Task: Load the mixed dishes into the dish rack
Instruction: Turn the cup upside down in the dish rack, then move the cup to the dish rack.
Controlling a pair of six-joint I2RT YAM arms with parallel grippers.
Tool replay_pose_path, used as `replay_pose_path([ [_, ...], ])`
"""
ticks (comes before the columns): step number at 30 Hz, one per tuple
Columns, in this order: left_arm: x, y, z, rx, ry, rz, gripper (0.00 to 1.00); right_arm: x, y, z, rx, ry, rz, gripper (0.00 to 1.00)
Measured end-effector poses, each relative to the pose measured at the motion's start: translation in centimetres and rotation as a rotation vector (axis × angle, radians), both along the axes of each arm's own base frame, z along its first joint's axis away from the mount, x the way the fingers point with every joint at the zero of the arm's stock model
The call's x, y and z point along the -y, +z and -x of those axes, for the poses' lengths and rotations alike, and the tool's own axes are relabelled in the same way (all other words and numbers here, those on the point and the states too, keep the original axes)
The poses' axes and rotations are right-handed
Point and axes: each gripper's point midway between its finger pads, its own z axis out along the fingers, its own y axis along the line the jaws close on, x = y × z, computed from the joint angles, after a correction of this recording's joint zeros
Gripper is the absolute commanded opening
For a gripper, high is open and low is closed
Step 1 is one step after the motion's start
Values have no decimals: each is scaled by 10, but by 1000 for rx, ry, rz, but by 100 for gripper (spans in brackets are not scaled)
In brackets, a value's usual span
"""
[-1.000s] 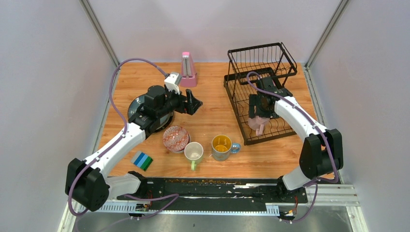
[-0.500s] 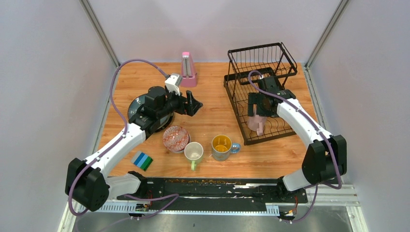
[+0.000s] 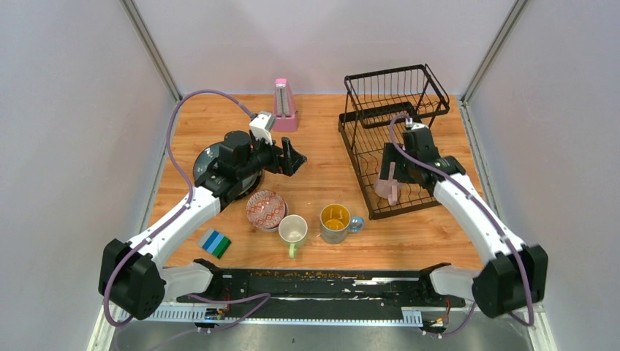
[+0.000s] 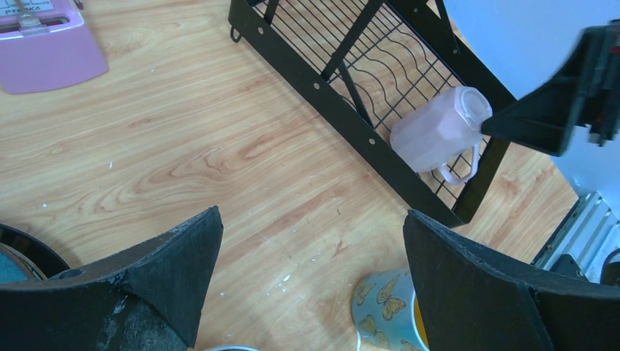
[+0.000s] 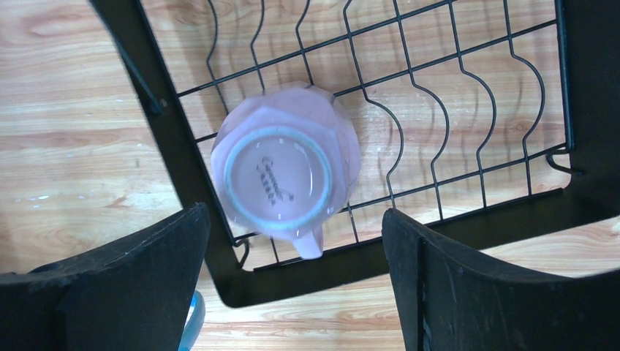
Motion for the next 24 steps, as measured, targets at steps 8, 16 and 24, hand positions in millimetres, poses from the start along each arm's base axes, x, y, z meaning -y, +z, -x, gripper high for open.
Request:
replay_pose_path([
  [8,0,-3,1,0,0,2,100,2,32,20,297,-58,-168,70],
  [16,3,-1,3,0,-17,17,100,5,8,38,357,-203,-363,75],
  [24,12,-11,4,-38,-63,30,100,-1,-3,27,273,-232,-514,67],
])
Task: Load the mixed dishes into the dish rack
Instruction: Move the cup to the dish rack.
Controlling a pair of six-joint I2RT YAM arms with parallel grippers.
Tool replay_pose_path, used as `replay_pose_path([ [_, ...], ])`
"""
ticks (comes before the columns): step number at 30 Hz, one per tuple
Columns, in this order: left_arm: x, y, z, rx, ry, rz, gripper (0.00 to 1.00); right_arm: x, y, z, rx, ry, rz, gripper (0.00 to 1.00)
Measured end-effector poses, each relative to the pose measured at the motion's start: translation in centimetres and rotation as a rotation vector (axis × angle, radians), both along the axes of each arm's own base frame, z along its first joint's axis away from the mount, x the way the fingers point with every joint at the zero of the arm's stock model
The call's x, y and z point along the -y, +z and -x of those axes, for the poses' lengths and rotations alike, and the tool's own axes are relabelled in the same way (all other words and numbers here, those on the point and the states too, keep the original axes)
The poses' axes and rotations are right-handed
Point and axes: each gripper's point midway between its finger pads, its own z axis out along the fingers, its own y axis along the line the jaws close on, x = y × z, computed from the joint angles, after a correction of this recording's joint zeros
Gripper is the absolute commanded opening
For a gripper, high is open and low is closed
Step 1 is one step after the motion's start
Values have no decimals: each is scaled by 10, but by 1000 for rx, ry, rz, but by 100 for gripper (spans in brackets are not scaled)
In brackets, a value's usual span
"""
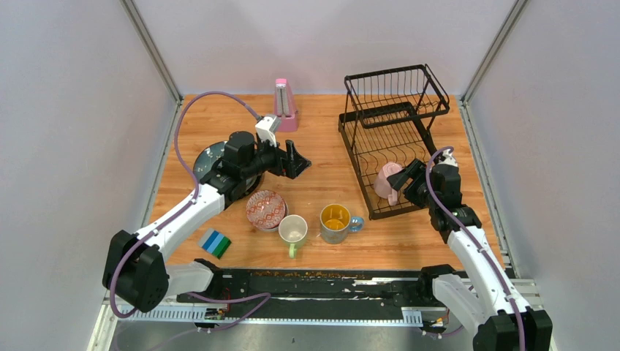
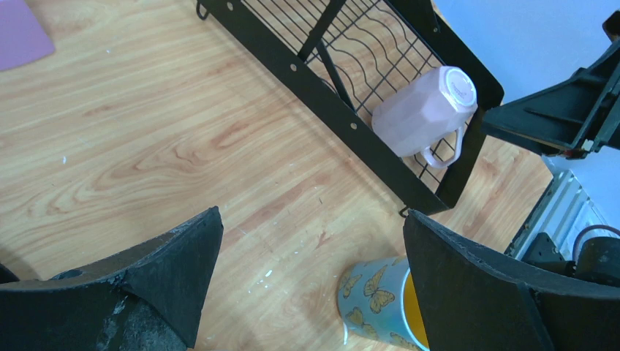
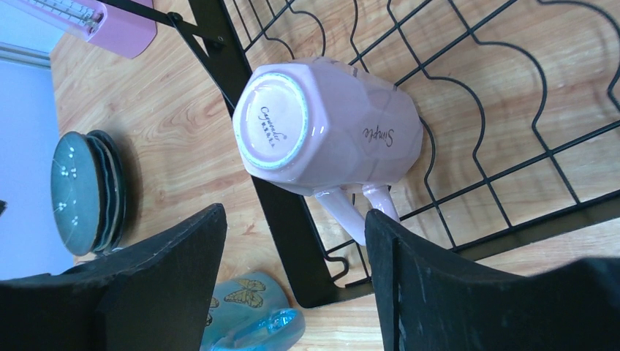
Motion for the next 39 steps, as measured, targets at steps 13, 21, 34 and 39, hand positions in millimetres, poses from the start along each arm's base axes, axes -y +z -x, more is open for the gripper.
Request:
replay_pose_path([
  [13,8,-4,3,-29,-47,6,100,3,-26,-3,-88,19,-136,59],
  [21,10,-8,4,-48,-57,9,100,4,-41,-22,-13,49,-164,54],
  [34,10,-12,6,-63,-62,2,100,7,-49,-56,98,213,-85,55],
  [39,10,-12,6,-64,-63,2,100,9,-44,-71,134,262,-88,56],
])
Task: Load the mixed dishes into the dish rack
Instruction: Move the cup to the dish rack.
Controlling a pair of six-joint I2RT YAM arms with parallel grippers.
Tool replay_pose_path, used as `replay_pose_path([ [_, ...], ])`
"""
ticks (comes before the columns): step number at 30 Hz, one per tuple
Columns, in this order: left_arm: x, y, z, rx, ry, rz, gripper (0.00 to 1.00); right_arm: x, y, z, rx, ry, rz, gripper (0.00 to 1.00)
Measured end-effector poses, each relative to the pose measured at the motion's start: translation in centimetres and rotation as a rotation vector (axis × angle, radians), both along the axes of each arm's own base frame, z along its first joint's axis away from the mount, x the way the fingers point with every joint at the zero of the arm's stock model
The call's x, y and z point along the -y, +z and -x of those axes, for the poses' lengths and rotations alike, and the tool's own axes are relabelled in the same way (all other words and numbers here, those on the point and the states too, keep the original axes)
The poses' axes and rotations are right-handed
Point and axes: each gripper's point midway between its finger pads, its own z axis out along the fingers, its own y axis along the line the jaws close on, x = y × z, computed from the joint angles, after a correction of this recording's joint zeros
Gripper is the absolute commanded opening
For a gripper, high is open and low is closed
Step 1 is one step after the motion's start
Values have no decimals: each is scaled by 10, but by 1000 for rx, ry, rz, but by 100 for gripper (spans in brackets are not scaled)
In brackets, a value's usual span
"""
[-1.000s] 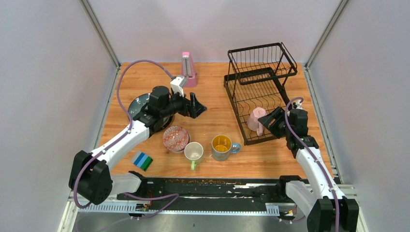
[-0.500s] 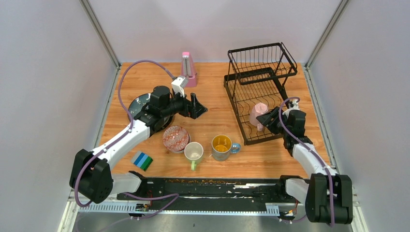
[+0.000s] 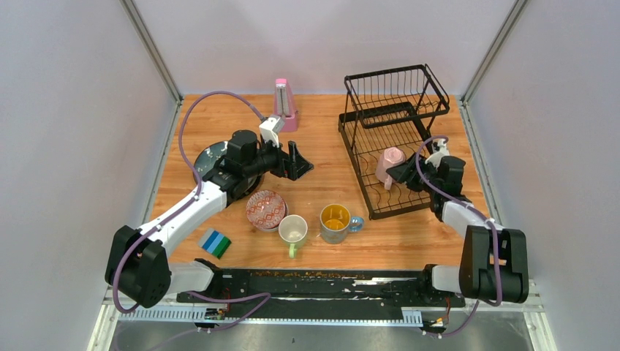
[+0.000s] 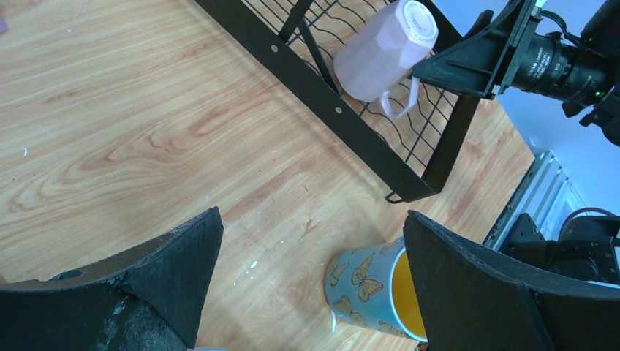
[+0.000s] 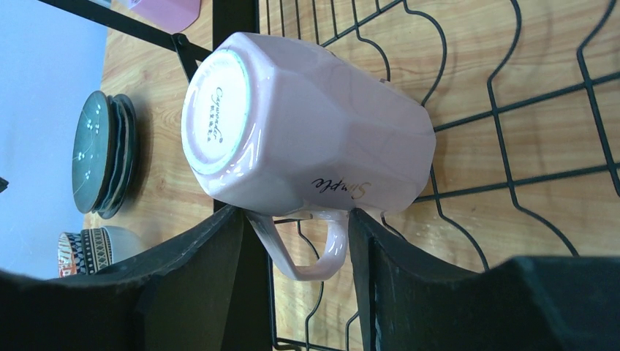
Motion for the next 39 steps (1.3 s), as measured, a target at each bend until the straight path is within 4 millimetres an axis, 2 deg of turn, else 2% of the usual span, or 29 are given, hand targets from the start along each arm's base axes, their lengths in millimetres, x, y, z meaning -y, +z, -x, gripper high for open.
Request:
replay_pose_path([
  [10,1,-1,1,-6,-8,0,100,-5,-1,-31,44,92,-41,56],
  [18,2,-1,3,-10,-20,3,100,-10,-3,-53,71,134,-104,52],
  [25,2,-4,5,-23,-25,-3,100,-12,-12,-56,56,157,-198,52],
  [32,2,-4,5,-23,-26,-4,100,-12,-20,-57,20,174,-292,62],
  [36,2,-5,5,-23,-25,-5,100,-3,-16,-55,20,159,-320,67],
  [39,2,-5,5,-23,-25,-5,100,8,-16,-47,8,129,-337,66],
])
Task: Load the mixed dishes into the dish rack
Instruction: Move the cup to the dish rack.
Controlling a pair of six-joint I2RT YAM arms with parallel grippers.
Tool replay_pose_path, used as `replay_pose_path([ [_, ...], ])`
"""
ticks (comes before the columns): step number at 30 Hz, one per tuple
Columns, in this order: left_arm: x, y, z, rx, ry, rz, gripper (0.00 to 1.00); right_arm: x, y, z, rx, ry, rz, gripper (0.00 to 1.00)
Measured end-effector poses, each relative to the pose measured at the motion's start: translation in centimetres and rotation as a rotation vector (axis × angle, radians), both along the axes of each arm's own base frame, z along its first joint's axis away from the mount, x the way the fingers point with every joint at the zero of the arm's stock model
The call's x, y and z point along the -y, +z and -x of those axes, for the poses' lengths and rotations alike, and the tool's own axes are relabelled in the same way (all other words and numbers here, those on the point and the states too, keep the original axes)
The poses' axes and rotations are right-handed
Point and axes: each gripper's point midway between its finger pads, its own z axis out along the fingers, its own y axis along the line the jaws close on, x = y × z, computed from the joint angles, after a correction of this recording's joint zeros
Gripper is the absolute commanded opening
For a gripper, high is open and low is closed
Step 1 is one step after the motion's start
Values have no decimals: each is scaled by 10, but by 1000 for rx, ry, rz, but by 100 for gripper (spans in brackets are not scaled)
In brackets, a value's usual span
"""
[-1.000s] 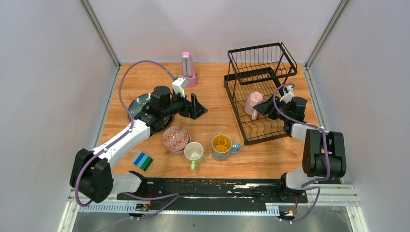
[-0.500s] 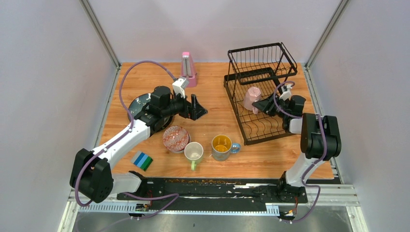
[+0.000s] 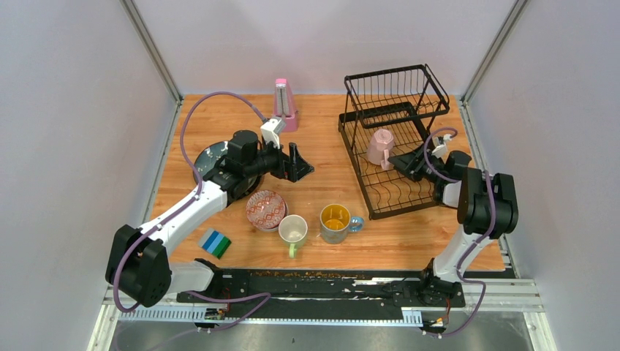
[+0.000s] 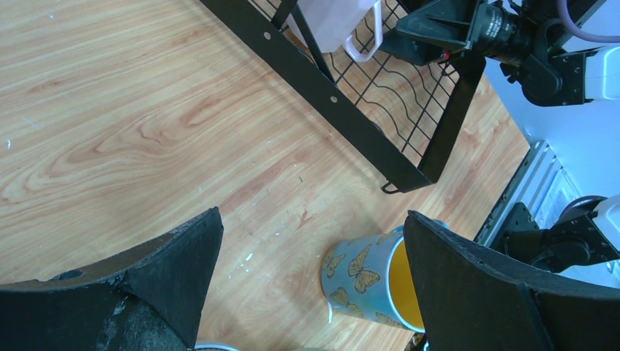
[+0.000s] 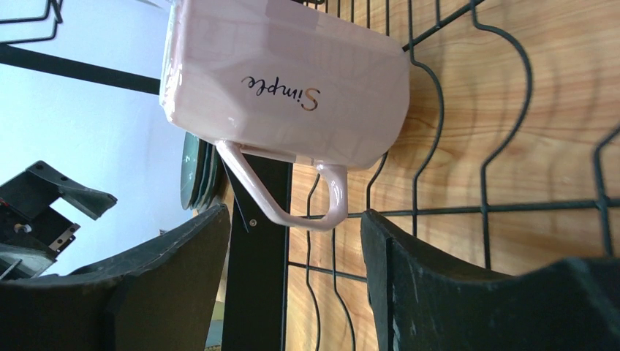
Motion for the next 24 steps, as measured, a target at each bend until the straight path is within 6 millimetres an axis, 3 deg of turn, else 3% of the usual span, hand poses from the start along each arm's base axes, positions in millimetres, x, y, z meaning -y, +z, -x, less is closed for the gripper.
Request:
replay_pose_path([
  [6,1,2,1,0,-7,4,100,12,13,2,9,-41,-1,58],
  [12,2,8,-1,12,-7,10,100,17,18,-13,-19,-73,-26,57],
  [16,2,7,-2,11,-6,9,100,16,6,-26,-64,-93,-58,57],
  [19,2,9,-1,8,-6,6,100,8,-16,-33,-132,-94,-113,57],
  [24,1,9,-1,3,-9,0,100,1,-11,-48,-118,-85,-131,58],
])
